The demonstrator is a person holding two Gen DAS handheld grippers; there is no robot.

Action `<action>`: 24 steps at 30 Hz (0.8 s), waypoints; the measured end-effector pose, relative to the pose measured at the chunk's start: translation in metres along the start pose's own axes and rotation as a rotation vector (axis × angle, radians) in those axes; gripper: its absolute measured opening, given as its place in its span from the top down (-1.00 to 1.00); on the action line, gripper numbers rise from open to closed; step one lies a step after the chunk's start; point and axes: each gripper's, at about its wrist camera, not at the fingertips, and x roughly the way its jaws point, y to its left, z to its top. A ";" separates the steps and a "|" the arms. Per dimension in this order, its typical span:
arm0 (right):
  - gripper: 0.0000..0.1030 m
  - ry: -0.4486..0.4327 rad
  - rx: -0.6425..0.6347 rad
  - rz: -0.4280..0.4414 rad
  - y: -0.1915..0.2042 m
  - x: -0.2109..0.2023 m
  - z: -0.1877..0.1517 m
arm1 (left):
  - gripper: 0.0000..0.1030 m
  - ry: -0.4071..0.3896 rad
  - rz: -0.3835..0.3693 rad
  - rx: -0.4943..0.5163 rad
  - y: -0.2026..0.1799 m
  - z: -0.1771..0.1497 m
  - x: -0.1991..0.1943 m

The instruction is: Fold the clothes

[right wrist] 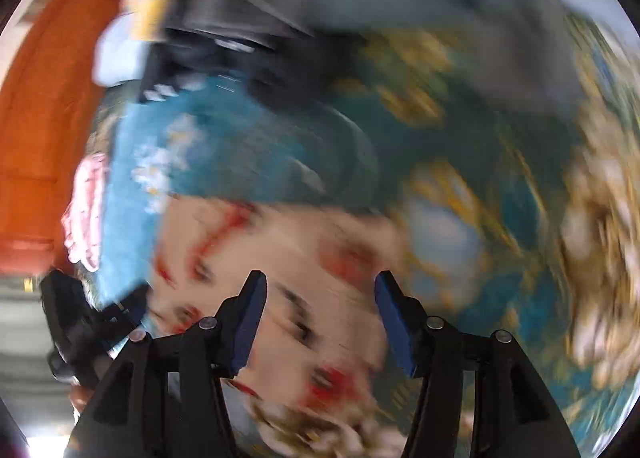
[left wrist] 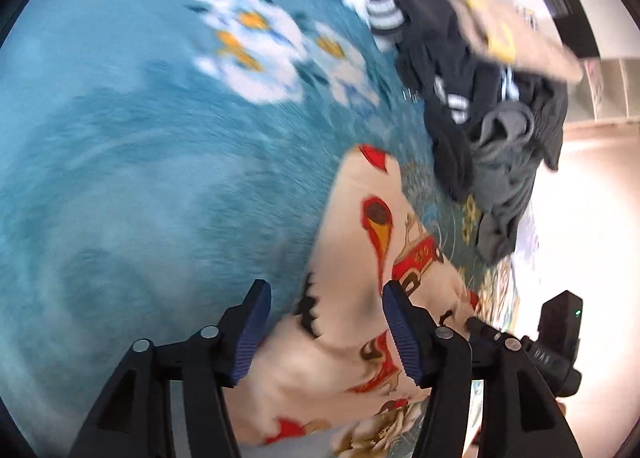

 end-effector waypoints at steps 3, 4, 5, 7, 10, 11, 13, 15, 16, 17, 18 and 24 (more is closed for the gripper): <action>-0.15 0.026 0.078 0.050 -0.019 0.010 -0.011 | -0.26 0.020 0.041 0.040 -0.006 -0.002 0.008; -0.15 0.023 0.088 0.063 -0.020 0.012 -0.012 | -0.28 0.020 0.044 0.049 -0.006 -0.003 0.008; -0.17 0.020 0.098 0.075 -0.022 0.014 -0.013 | -0.28 0.021 0.046 0.052 -0.006 -0.003 0.008; -0.17 0.015 0.092 0.077 -0.021 0.016 -0.011 | -0.24 0.024 0.047 0.054 -0.006 -0.003 0.006; -0.18 0.005 0.124 0.082 -0.021 0.020 -0.008 | -0.22 0.027 0.053 0.058 -0.005 -0.004 0.004; -0.20 0.002 0.142 0.087 -0.021 0.021 -0.008 | -0.20 0.026 0.062 0.061 -0.005 -0.005 0.003; -0.13 0.008 0.148 0.085 -0.018 0.023 -0.006 | -0.12 0.026 0.074 0.054 -0.009 -0.001 0.008; 0.25 0.016 0.149 0.082 -0.014 0.025 -0.005 | -0.03 0.027 0.077 0.039 -0.011 -0.003 0.010; 0.29 0.021 0.150 0.080 -0.012 0.026 -0.004 | 0.11 0.025 0.082 0.038 -0.012 -0.004 0.009; 0.38 0.025 0.150 0.078 -0.010 0.027 -0.003 | 0.22 0.019 0.087 0.046 -0.012 -0.005 0.008; 0.44 0.029 0.150 0.077 -0.008 0.028 -0.002 | 0.37 0.012 0.090 0.056 -0.013 -0.007 0.006; 0.55 0.012 0.037 0.069 0.037 0.006 0.015 | 0.62 -0.043 0.067 0.094 -0.017 -0.012 -0.014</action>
